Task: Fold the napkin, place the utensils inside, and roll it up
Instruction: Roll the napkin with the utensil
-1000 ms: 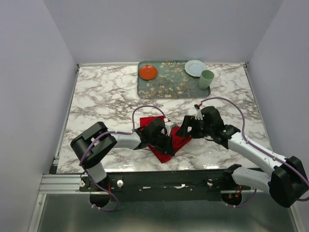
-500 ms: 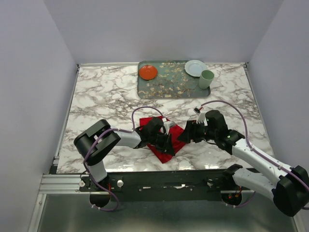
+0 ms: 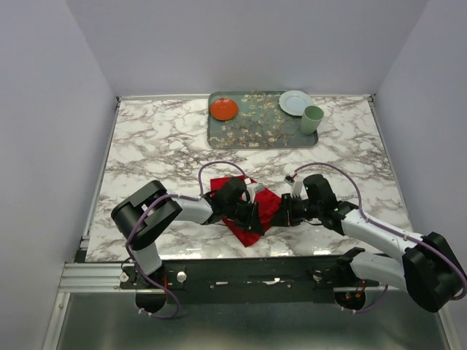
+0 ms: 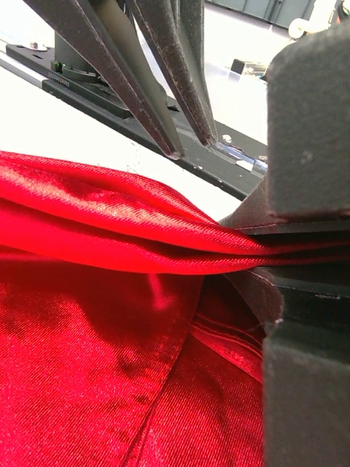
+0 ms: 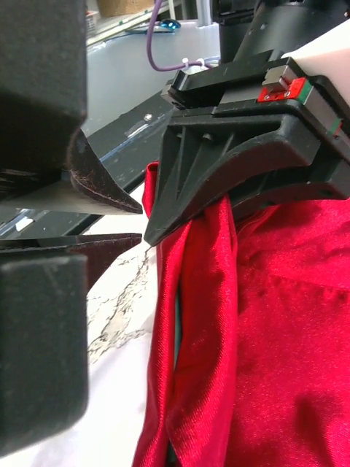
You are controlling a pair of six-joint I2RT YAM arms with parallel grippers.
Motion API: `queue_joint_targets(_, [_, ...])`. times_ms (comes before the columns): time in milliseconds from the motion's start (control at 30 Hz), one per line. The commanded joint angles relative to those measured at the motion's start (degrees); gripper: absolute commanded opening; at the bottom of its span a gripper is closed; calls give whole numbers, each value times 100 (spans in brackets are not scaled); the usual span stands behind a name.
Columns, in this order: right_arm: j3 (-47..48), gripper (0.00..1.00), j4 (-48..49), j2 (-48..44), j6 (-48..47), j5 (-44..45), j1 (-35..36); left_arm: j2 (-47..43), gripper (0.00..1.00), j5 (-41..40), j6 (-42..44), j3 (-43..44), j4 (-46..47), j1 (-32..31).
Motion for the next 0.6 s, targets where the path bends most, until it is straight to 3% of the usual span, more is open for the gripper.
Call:
queue_joint_targets(0, [-83,24,605,205,89,65,36,-160,0,-108,-50,-141,120,23])
queue_joint_targets(567, [216,23,1483,1436,309,-75,36,-335,2,-442,205,-71,-204,-3])
